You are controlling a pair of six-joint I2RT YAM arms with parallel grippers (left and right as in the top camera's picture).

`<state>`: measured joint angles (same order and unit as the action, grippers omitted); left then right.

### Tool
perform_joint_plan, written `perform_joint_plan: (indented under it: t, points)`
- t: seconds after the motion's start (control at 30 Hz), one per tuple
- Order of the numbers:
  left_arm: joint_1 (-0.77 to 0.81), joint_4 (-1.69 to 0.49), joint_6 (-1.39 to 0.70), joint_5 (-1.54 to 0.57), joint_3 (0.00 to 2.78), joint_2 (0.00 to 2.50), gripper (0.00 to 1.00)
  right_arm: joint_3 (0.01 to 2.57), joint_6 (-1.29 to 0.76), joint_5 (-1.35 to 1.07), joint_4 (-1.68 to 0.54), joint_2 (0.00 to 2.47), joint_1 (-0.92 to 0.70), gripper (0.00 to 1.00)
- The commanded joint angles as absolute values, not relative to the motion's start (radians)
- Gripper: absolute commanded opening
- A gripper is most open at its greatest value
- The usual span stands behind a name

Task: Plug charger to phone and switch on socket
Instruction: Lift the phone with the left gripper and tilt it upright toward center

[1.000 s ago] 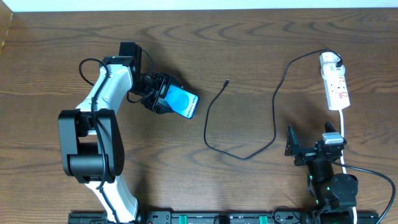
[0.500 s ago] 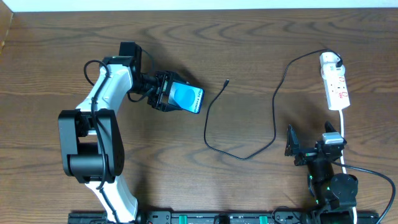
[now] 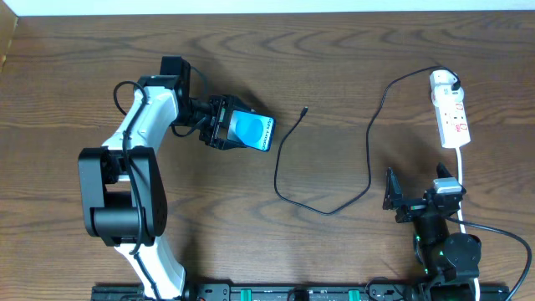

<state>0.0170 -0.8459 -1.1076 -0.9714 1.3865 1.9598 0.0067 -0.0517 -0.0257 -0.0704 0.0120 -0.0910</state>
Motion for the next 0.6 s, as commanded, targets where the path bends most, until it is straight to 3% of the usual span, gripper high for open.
perform_joint_plan:
  t: [0.0,0.57]
  points:
    - [0.019,-0.851,-1.139,-1.052,1.401,1.932,0.66,0.006,-0.054,-0.021,-0.075,0.006,-0.097,0.99]
    - [0.019,-0.847,-1.296,-1.142,1.401,1.932,0.66,0.006,-0.054,-0.01,-0.075,0.006,-0.097,0.99]
